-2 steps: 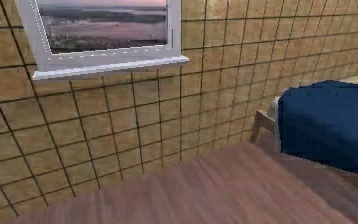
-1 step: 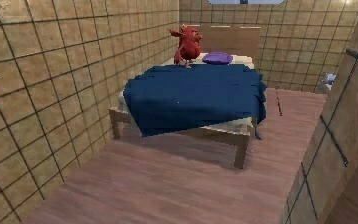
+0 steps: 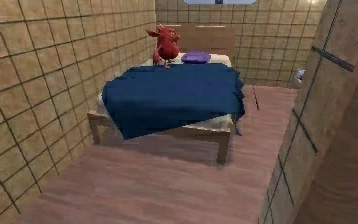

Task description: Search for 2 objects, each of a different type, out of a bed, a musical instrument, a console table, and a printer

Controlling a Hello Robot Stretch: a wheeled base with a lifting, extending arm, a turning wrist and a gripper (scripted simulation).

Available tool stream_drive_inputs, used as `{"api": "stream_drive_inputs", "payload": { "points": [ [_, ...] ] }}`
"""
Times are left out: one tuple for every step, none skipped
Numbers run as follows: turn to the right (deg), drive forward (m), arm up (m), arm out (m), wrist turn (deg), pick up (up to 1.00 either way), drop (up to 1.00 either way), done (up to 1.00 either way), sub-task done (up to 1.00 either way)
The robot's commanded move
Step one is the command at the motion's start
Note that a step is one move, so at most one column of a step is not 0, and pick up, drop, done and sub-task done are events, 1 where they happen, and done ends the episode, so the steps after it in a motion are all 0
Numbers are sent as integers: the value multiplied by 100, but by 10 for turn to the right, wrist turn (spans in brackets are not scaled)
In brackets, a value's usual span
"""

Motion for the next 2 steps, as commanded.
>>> {"api": "stream_drive_inputs", "payload": {
  "points": [
    [0, 80, 0, 0, 0, 0, 0, 0, 0],
    [0, 0, 0, 0, 0, 0, 0, 100, 0]
  ]
}}
